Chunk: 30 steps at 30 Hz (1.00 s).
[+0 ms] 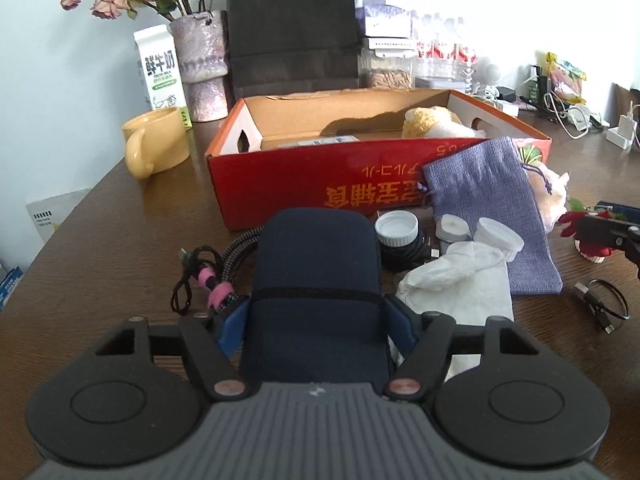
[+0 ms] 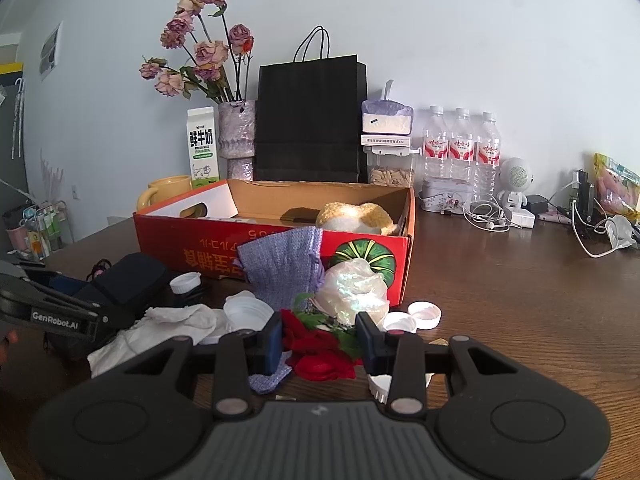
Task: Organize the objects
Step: 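Carry the black case and red rose over the box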
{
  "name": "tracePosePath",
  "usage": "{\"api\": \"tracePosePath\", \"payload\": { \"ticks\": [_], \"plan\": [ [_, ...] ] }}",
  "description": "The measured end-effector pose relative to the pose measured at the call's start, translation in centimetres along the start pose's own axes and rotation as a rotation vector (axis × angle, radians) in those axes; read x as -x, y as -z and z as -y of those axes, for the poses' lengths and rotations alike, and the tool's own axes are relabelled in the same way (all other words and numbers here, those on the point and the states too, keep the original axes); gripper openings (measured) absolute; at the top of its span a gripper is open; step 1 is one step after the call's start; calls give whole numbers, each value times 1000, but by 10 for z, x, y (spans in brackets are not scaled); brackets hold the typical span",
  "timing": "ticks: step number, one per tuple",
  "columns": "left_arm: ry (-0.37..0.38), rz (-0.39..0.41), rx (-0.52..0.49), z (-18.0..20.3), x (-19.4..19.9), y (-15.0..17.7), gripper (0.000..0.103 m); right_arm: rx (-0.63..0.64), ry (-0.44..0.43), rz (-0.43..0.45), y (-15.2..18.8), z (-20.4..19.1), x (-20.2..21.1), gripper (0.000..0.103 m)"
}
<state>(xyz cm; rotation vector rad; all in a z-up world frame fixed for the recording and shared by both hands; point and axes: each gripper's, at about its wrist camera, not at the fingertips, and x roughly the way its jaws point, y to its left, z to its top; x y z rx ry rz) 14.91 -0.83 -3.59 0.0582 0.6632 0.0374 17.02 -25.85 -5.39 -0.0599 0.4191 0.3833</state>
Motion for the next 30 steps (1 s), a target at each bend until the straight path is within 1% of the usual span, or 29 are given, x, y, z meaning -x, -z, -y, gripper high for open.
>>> {"api": "tracePosePath", "payload": {
  "ticks": [5,10,18,24,30],
  "plan": [
    [13,8,6,-1,4,0,67,0,0,0,0,0,0,36],
    [22,17,4,-1,9,0,66,0,3,1,0,1,0,36],
    [27,58,8,-4,25,-5,66,0,13,16,1,-1,2,36],
    [46,109,15,-5,40,-16,66,-9,-16,35,-3,-10,4,36],
    [60,166,34,-4,47,-37,66,16,-63,93,-27,-28,5,36]
  ]
}}
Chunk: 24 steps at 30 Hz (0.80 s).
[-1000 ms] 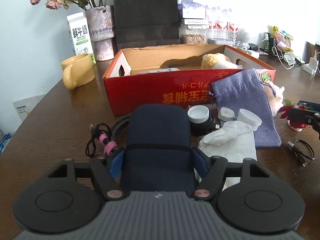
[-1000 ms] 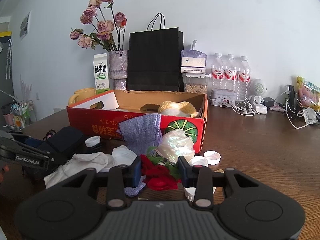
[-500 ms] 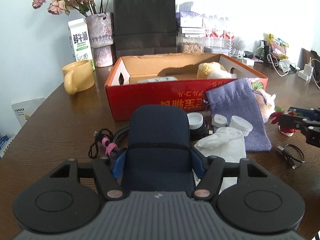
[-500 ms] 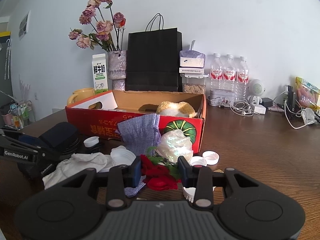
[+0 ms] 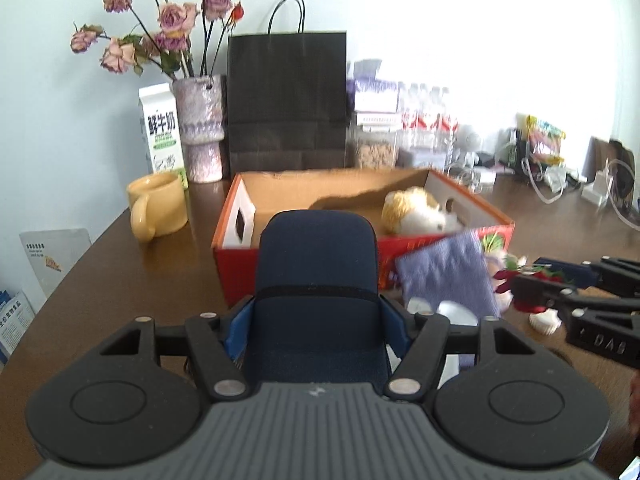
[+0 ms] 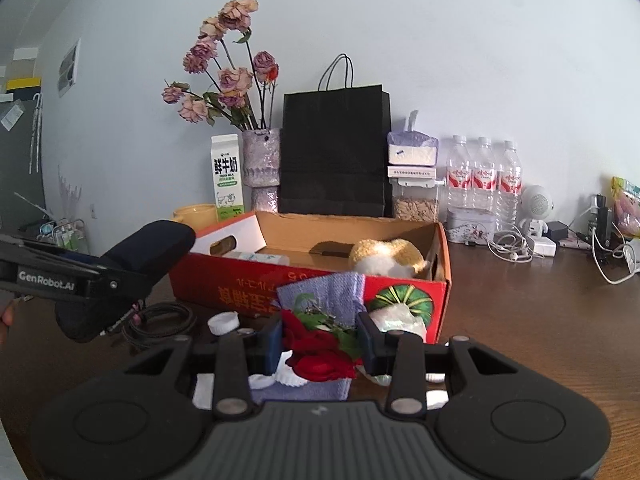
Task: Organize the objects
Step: 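Carry the black case and red rose over the box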
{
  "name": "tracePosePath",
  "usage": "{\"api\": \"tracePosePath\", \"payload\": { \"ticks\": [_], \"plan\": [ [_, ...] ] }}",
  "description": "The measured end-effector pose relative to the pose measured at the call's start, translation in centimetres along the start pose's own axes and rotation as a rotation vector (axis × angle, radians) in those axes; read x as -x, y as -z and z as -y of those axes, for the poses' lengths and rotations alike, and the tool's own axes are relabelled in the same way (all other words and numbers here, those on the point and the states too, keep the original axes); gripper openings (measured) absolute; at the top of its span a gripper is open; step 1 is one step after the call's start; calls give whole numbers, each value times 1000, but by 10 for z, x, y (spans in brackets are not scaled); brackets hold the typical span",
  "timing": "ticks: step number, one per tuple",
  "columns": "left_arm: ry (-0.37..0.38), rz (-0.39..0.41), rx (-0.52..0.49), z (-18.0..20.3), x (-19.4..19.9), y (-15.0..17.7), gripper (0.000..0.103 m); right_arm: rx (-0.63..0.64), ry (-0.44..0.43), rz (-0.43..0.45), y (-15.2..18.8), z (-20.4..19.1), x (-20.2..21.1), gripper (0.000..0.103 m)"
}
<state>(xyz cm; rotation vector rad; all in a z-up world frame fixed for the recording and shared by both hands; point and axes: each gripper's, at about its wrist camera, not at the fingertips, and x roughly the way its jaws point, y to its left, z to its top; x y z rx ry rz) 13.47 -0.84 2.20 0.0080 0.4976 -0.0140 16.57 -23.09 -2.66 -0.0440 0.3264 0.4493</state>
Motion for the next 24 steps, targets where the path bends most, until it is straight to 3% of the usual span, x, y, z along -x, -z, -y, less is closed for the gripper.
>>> {"api": "tracePosePath", "payload": {
  "ticks": [13,24],
  "plan": [
    [17,99,69,1,-28,-62,66,64,-12,65,-58,-15,-47,36],
    [-1,94,95,-14,-92,-101,66,83,-10,8,-93,-10,-129,36]
  ]
}}
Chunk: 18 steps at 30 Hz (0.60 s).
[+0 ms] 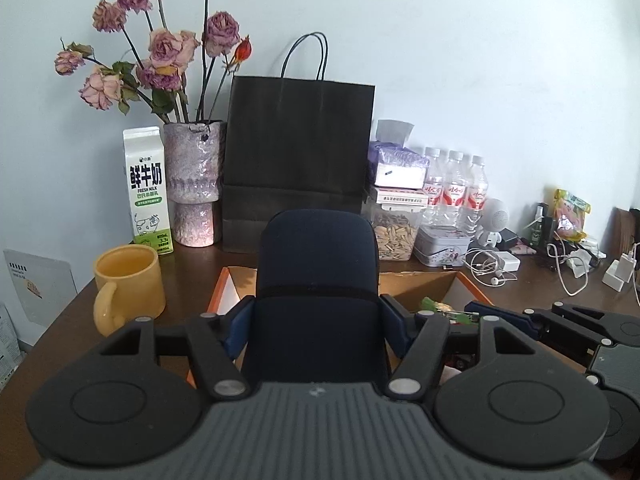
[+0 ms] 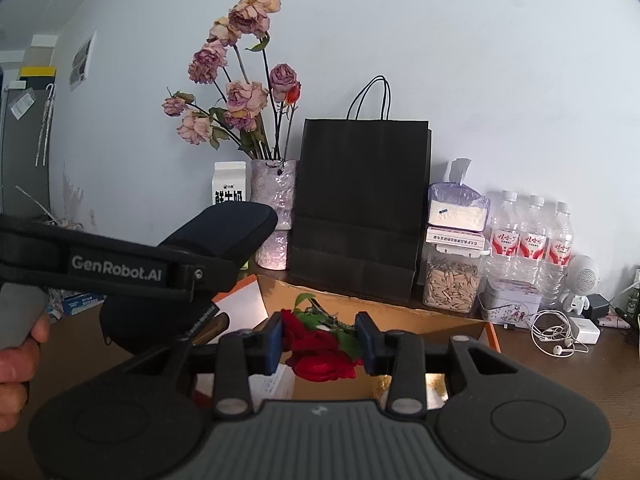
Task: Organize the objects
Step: 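Carry the black case and red rose over the box, then lower the case and rose into the box and open both tools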
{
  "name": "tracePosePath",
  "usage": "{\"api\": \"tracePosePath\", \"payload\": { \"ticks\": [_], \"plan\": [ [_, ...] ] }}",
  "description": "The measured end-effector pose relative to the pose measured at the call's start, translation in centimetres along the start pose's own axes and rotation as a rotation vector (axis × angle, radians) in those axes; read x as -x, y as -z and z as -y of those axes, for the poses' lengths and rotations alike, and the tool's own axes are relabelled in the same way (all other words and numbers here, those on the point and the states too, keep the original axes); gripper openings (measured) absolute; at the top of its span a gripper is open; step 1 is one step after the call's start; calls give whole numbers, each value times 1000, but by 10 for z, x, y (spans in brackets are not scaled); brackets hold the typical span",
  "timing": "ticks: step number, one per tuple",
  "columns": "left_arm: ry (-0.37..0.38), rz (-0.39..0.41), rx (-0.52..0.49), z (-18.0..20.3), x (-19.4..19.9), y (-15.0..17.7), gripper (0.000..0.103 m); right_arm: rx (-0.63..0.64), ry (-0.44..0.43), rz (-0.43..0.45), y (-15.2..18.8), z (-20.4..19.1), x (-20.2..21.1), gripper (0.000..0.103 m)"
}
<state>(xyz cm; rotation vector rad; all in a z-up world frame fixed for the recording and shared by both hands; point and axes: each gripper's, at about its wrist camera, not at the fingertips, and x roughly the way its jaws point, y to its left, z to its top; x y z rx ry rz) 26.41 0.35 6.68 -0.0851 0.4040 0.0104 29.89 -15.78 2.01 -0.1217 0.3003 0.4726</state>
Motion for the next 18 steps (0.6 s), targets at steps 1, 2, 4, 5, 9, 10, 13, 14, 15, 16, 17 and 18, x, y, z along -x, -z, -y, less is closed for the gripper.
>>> {"api": "tracePosePath", "payload": {
  "ticks": [1,2,4,5,9,10,13,14,15,16,17,18],
  "plan": [
    [1,-8,0,-1,-8,-1,66,-1,1,-11,-1,1,-8,36],
    [1,-16,0,-2,-15,-1,66,-4,2,-23,-1,2,-16,36],
    [-1,-32,-1,-4,-30,-1,66,-21,0,-49,-1,6,-31,36],
    [-3,-39,-5,-4,-37,0,66,-35,-3,-63,0,8,-39,36],
    [-12,-60,-5,-11,-59,2,66,-81,-13,-119,9,16,-61,36],
    [-16,-67,1,-14,-64,4,66,-87,-14,-128,11,18,-64,36],
    [-27,-111,0,-20,-79,11,66,-99,-24,-152,18,22,-68,36],
    [-30,-120,-2,-21,-82,12,66,-101,-28,-157,20,23,-70,36],
    [-33,-125,-7,-21,-85,13,66,-103,-30,-162,21,23,-71,36],
    [-35,-126,-12,-21,-86,14,66,-105,-31,-169,23,24,-72,36],
    [-36,-128,-14,-21,-87,15,66,-107,-31,-175,25,24,-73,37],
    [-35,-130,-16,-21,-87,16,66,-108,-28,-179,26,25,-74,37]
  ]
}}
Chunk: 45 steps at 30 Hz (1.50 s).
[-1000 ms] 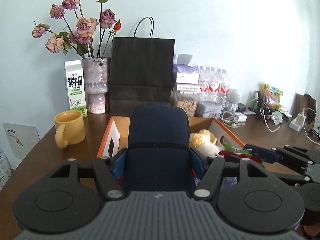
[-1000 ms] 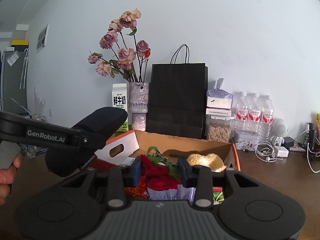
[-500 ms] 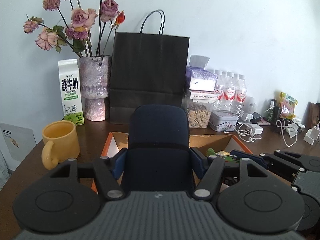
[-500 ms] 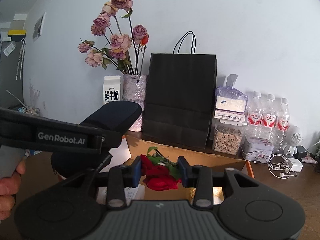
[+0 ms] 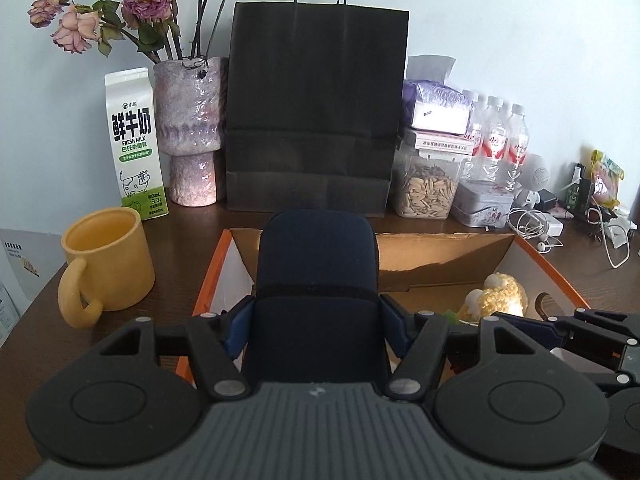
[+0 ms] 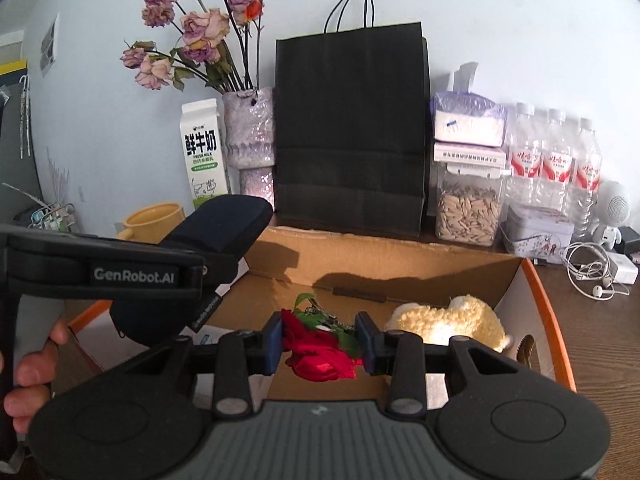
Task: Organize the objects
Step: 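Lower the case and rose into the box and open both tools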
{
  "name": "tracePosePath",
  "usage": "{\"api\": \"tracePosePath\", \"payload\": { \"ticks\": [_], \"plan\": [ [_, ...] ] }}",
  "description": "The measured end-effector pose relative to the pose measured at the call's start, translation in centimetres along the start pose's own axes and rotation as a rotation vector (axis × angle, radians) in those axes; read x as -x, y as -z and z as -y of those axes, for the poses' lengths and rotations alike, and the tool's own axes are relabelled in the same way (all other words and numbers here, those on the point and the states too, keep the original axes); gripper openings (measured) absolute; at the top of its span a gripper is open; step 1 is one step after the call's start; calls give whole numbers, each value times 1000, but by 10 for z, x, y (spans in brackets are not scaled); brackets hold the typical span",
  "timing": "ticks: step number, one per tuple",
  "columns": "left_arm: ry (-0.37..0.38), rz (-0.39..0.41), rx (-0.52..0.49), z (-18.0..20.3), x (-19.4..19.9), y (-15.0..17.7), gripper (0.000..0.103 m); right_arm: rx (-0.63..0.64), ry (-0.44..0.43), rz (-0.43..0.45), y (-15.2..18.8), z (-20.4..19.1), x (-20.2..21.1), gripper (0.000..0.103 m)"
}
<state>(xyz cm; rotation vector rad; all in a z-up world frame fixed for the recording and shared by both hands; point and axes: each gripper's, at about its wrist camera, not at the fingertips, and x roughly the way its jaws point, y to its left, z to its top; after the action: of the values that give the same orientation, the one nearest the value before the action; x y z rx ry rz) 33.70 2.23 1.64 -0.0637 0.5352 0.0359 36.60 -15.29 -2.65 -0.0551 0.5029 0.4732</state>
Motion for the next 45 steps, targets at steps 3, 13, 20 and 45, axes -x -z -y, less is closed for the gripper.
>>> {"api": "tracePosePath", "payload": {
  "ticks": [3,13,20,45],
  "plan": [
    [5,-5,3,0,0,1,78,-1,13,-7,1,1,0,44],
    [-16,45,13,1,10,-2,103,14,50,3,1,-1,4,103],
    [-9,44,7,3,10,-1,103,11,50,10,0,-1,6,103],
    [-28,122,9,4,88,7,103,74,65,69,2,-27,72,103]
  ]
}}
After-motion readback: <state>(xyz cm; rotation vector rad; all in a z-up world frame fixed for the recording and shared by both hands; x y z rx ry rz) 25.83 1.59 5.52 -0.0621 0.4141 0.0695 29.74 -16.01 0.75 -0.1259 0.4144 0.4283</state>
